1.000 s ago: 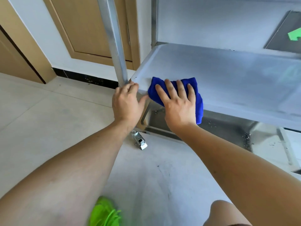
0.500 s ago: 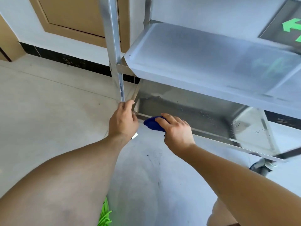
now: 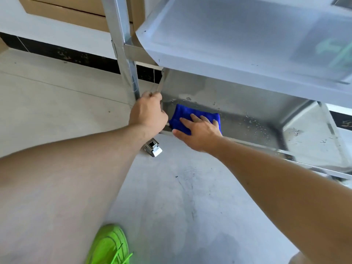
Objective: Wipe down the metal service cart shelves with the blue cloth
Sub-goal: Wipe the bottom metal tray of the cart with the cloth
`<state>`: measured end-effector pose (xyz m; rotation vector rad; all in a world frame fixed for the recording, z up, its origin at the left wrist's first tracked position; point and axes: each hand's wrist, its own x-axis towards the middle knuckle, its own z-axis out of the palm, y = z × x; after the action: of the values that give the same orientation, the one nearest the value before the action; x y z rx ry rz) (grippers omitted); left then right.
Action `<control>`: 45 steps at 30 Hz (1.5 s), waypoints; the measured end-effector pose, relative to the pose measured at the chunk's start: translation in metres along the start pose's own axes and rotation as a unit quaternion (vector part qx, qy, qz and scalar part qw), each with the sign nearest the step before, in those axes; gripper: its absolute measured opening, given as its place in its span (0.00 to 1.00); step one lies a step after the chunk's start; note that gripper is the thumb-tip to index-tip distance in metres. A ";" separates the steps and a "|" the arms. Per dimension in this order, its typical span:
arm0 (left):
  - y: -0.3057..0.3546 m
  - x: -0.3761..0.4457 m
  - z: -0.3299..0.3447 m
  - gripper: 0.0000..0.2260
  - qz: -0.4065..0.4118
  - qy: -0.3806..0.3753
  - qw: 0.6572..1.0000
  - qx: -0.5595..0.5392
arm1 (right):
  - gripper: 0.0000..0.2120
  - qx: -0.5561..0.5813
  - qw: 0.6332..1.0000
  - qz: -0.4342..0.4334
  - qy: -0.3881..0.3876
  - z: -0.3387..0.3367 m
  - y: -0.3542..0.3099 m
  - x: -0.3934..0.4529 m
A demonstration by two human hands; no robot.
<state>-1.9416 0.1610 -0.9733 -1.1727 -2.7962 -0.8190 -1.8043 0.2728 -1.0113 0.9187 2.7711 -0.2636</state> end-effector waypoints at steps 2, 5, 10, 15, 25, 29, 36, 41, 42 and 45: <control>-0.005 0.005 0.011 0.14 0.038 -0.016 0.999 0.010 | 0.37 0.000 1.000 -0.002 -0.007 0.014 0.002 0.017; -0.014 0.008 0.033 0.12 0.060 -0.054 0.997 0.017 | 0.37 0.006 1.000 -0.005 0.017 0.021 0.000 0.039; -0.025 0.024 0.061 0.14 0.018 -0.064 0.998 -0.013 | 0.35 0.002 0.996 -0.073 0.043 0.039 -0.015 0.047; -0.025 0.032 0.078 0.17 -0.015 -0.029 0.999 -0.039 | 0.34 -0.008 0.995 -0.092 0.030 0.031 -0.015 0.081; -0.040 0.020 0.097 0.21 0.066 -0.010 0.992 0.103 | 0.29 -0.005 0.997 -0.002 0.073 0.007 0.002 0.177; -0.044 0.016 0.100 0.22 0.078 -0.018 0.986 0.145 | 0.28 -0.018 0.995 0.033 0.088 -0.002 0.006 0.213; -0.042 0.016 0.103 0.22 0.067 -0.013 0.987 0.145 | 0.28 -0.020 0.990 0.084 0.115 -0.017 0.013 0.266; -0.042 0.021 0.105 0.22 0.068 -0.016 0.985 0.158 | 0.29 -0.030 0.986 0.104 0.125 -0.023 0.014 0.283; -0.042 0.022 0.106 0.21 0.068 -0.016 0.985 0.159 | 0.30 -0.033 0.987 0.107 0.120 -0.023 0.013 0.282; -0.041 0.021 0.105 0.21 0.071 -0.020 0.983 0.166 | 0.29 -0.032 0.988 0.105 0.107 -0.020 0.012 0.276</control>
<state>-1.9640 0.1998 -1.0791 -1.3154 -2.6970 -0.3051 -2.0160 0.4439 -1.0628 1.2791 2.8197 -0.0442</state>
